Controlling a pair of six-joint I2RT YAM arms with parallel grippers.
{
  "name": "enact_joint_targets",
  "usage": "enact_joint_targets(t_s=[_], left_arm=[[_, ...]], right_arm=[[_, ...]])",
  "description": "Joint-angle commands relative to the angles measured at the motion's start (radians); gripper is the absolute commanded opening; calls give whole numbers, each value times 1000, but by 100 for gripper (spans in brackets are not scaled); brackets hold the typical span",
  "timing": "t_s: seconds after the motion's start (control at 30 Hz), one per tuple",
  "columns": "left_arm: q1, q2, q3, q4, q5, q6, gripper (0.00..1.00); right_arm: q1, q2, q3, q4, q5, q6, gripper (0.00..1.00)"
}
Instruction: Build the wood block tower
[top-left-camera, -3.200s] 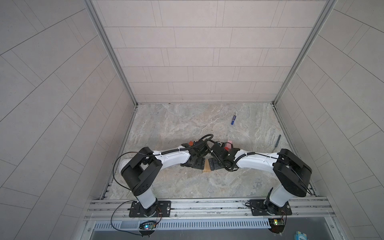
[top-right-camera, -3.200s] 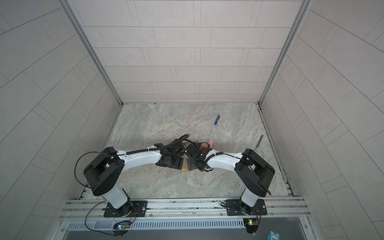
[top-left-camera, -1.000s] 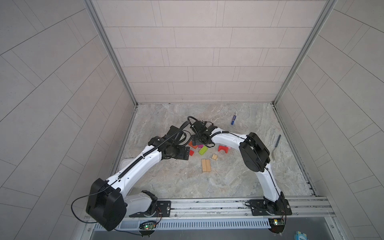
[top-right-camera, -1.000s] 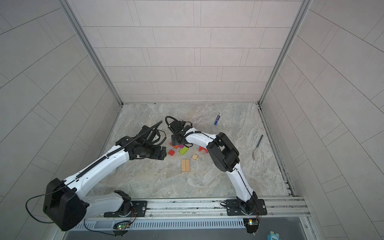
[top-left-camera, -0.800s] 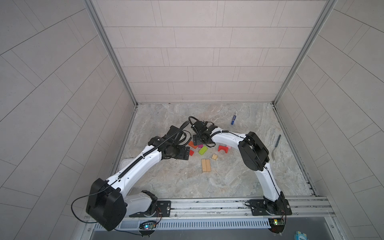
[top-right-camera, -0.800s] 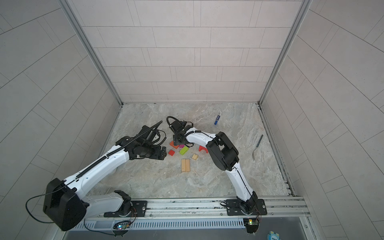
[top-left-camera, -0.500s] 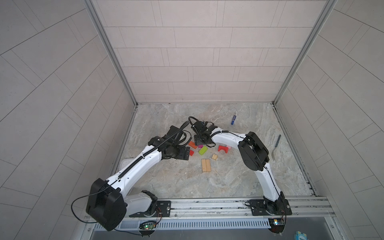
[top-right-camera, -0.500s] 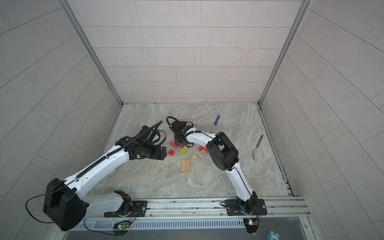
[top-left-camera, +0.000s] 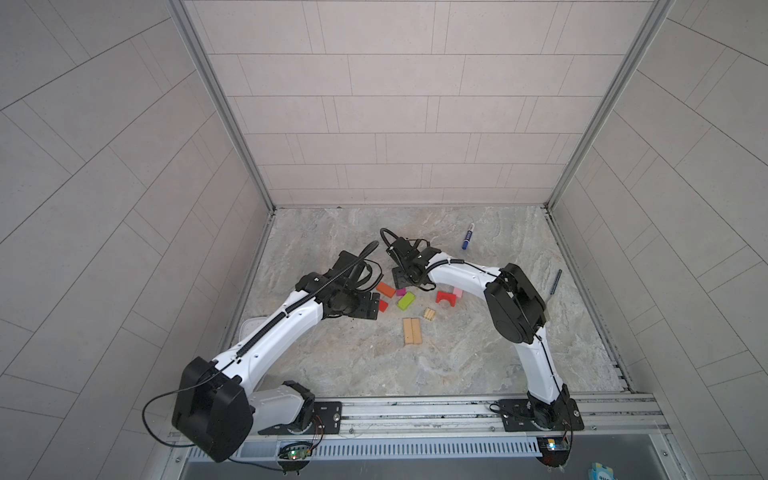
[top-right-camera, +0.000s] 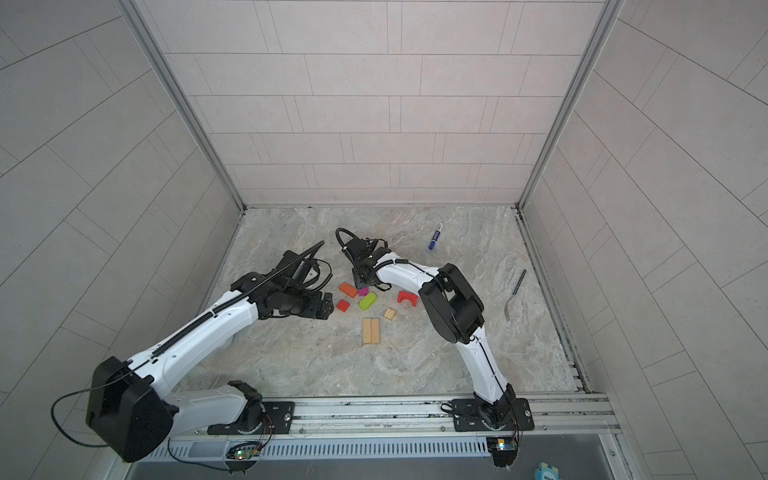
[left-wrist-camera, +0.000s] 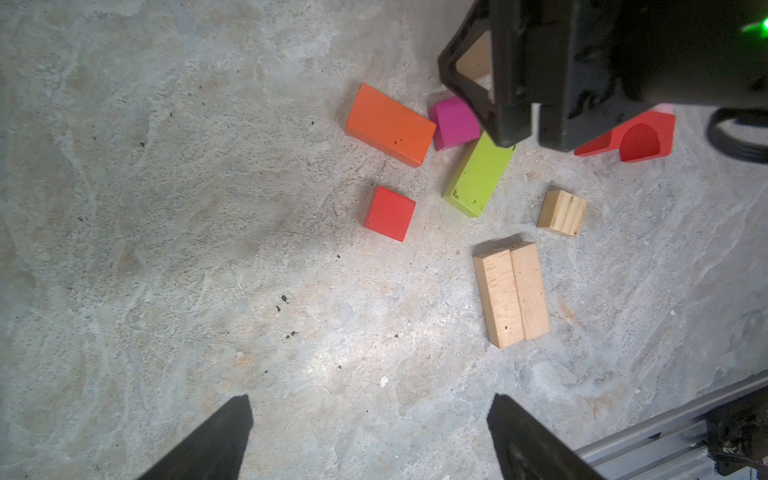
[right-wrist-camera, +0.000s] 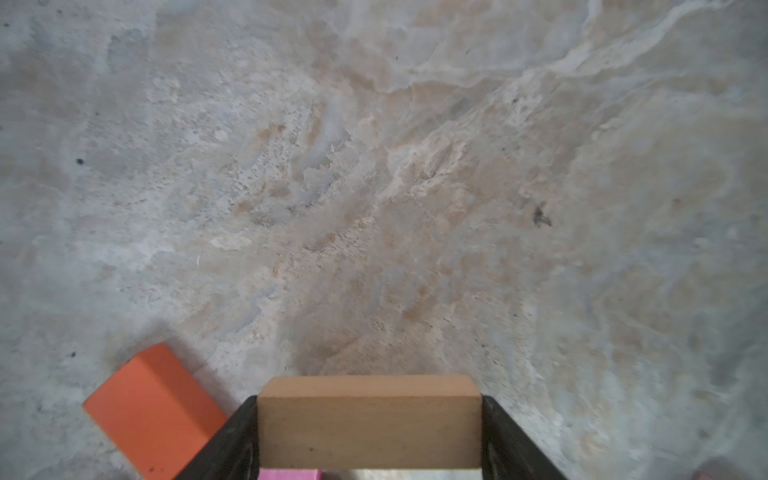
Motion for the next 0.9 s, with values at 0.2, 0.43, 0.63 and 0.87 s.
enact_joint_targets(t_s=[0.2, 0.43, 0.63, 0.87], left_arm=[[9, 0, -10, 6, 10, 8, 96], [10, 4, -13, 9, 18, 8, 96], [10, 11, -11, 13, 27, 6, 96], [10, 17, -10, 15, 33, 5, 95]], right_arm=[[-3, -280, -170, -71, -9, -127, 62], [-2, -512, -415, -88, -53, -149, 62], [3, -714, -629, -88, -87, -154, 62], [19, -836, -820, -41, -120, -105, 62]])
